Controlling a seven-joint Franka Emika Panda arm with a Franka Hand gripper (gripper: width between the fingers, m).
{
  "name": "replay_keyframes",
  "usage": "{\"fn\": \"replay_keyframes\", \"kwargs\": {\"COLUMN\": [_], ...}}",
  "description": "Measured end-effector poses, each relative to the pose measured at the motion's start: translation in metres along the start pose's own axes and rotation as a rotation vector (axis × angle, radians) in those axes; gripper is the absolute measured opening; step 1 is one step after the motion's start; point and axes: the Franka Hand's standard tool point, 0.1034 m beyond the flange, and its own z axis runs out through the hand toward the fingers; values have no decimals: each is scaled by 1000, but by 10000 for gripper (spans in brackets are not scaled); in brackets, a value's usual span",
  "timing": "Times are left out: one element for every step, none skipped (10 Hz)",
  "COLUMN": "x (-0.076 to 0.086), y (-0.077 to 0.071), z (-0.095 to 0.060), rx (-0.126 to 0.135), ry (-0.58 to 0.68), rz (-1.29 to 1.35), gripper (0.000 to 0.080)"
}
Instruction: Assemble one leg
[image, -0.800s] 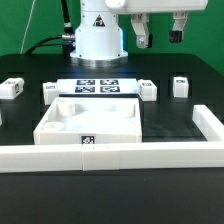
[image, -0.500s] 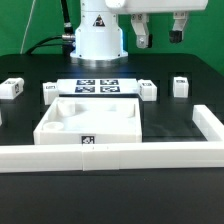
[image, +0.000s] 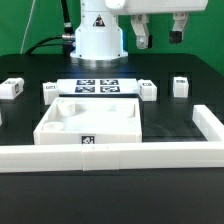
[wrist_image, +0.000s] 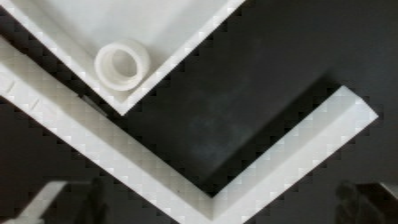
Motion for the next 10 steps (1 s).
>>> {"fn": "replay_keyframes", "kwargs": {"x": [0,0,0,0,0,0,0,-2,-14,-35], "y": [0,0,0,0,0,0,0,1,1,-5], "z": [0,0,0,0,0,0,1,1,7,15], "rx": [0,0,0,0,1,1,1,-5,-41,-39], "ry": [0,0,0,-1,-1,-1,-1,4,44,16], "rz": [0,0,0,0,0,0,0,-20,-116,-203], "gripper": [650,650,650,650,650,650,650,650,650,650]}}
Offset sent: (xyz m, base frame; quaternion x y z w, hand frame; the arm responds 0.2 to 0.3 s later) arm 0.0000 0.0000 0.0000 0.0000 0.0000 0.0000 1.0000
